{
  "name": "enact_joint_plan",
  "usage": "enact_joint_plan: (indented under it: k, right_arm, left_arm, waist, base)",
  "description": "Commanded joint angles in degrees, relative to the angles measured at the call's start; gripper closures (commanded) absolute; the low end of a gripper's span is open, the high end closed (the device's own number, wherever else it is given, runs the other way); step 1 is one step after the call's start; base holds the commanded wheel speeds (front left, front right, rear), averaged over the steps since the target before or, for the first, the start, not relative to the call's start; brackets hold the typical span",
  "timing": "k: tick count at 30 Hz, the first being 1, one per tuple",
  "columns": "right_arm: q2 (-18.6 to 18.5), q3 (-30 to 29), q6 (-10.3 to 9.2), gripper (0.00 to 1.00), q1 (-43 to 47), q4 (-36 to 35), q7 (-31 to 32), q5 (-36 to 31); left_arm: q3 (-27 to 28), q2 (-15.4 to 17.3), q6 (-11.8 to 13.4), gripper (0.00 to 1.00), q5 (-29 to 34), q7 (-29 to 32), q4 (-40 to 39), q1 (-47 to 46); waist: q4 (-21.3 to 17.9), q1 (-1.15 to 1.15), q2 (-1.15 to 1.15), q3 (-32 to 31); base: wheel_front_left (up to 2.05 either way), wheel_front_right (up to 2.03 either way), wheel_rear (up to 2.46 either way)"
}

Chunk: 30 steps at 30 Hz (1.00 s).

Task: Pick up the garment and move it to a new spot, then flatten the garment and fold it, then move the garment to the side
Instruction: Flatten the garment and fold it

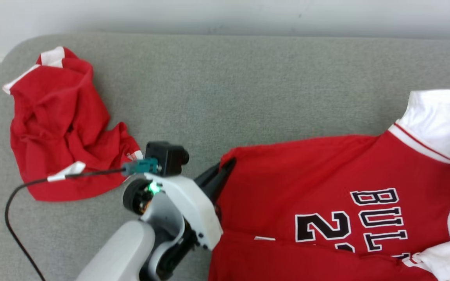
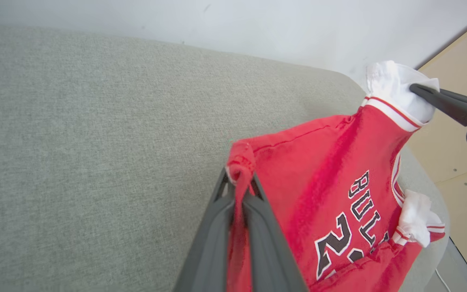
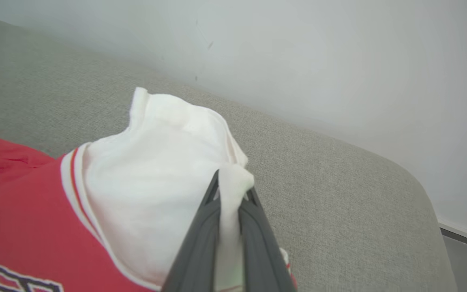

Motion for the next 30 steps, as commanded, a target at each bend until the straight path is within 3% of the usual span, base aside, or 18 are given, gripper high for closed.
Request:
enact_joint_plan:
  k: [1, 10, 17, 30]
  right_arm:
    - [-0.56, -0.48, 0.01, 1.0, 1.41, -0.5, -0.44, 0.29]
    - [-0.09, -3.06, 0.01, 1.0, 9.95, -4.32, -1.02, 0.92]
    - [1.74, -3.81, 0.01, 1.0, 14.03, -5.92, -2.14, 0.69]
    - [3.97, -3.34, 0.01, 1.0, 6.59, -3.88, -4.21, -3.11]
  left_arm:
    - [0.0, 0.66, 0.15, 1.0, -0.54, -0.05, -0.64, 1.36]
    - [-0.3, 2.32, 1.7, 1.0, -1.77, 0.24, -5.54, 7.98]
    - [-0.43, 2.29, 2.02, 1.0, -2.38, -0.74, -4.77, 10.08]
    - [2.1, 1.37, 1.88, 1.0, -0.55, -3.83, -1.11, 2.49]
  waist:
    - [-0.62, 0.0, 0.0, -0.98]
    - [-1.94, 0.0, 0.0, -3.85]
    - [-2.23, 0.0, 0.0, -3.82]
    - [-2.36, 0.0, 0.0, 1.67]
  base:
    - [0.0, 0.0, 0.0]
    - [0.0, 0.0, 0.0]
    - [0.0, 0.0, 0.0]
    - [0.0, 0.0, 0.0]
